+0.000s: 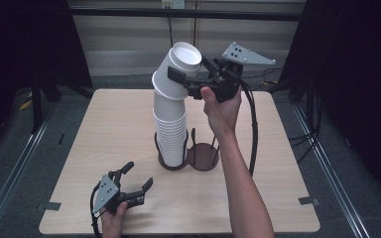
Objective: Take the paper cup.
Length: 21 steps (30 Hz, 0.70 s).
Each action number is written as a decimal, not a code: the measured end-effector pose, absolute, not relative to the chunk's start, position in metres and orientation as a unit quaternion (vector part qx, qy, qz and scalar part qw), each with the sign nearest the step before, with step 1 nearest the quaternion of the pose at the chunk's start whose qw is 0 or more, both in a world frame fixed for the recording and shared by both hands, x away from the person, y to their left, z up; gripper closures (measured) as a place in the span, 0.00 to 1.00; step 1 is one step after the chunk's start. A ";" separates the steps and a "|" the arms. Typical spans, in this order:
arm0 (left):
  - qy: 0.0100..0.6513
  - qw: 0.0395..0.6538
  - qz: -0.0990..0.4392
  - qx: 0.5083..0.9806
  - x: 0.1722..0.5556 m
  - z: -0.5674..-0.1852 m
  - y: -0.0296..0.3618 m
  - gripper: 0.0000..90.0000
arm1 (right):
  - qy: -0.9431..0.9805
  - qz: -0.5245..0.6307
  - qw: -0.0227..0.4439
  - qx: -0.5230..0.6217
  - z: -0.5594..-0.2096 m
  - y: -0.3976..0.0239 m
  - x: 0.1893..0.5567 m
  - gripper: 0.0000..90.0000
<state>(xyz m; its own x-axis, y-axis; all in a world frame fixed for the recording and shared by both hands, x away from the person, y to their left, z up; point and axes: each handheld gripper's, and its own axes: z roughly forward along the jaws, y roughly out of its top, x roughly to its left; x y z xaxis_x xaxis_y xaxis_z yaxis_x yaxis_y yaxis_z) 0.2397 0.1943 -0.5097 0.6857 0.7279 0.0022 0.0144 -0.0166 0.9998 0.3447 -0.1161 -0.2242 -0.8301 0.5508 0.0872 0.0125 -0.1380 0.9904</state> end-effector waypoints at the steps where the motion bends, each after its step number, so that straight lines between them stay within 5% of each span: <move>1: 0.283 0.642 0.278 0.657 0.240 -0.510 0.194 0.18 | 0.628 0.721 0.188 0.225 -0.224 -0.118 0.343 0.24; 21: 0.284 0.640 0.278 0.657 0.240 -0.509 0.193 0.17 | 0.622 0.718 0.204 0.236 -0.223 -0.158 0.322 0.24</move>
<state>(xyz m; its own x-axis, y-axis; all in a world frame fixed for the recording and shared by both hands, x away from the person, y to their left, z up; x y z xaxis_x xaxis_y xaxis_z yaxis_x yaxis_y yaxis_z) 0.2400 0.1934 -0.5095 0.6834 0.7301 0.0022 0.0176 -0.0195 0.9997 0.3218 -0.1580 -0.2226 -0.8054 0.5866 0.0849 0.0004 -0.1428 0.9898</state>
